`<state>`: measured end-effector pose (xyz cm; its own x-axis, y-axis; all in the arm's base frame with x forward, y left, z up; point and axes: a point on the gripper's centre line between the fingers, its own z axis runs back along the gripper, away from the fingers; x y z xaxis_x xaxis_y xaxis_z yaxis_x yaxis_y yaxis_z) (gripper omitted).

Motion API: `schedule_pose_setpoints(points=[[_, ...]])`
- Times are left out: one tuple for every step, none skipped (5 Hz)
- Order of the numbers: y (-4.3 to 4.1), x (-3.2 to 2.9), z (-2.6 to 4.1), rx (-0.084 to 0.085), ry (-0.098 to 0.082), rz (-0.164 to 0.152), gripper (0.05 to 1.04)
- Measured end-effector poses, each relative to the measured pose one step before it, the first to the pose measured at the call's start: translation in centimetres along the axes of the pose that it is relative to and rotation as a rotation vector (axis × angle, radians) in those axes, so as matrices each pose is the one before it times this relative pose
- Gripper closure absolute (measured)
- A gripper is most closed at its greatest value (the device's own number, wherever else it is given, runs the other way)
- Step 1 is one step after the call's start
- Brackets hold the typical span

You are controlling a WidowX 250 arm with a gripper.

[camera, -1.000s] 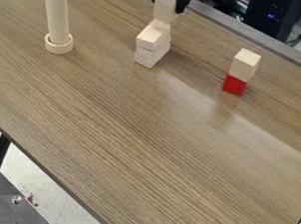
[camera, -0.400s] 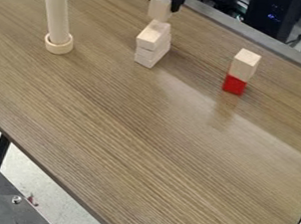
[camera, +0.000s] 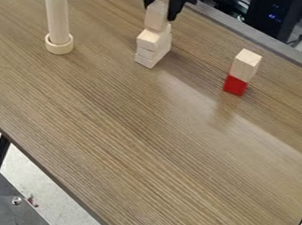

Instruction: Put wood cube on top of wood rectangle

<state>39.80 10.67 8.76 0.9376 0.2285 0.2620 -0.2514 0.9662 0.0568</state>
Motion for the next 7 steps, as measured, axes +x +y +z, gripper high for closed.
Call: schedule_pose_setpoints(points=[[-0.145,-0.249,-0.242,-0.0011,0.0044,-0.0021,0.526],[-0.075,-0.023,0.028,0.0023,-0.0095,-0.0013,0.526],[0.035,0.075,0.000,0.0022,-0.0047,0.0043,0.526],[-0.023,-0.022,-0.059,-0.0012,0.0016,0.0054,0.526],[-0.204,-0.003,0.007,-0.0057,0.0001,0.0023,0.526],[-0.213,0.058,0.061,-0.0137,-0.0038,0.0117,0.514],[-0.104,-0.225,0.002,-0.0065,0.0143,0.0116,0.454]])
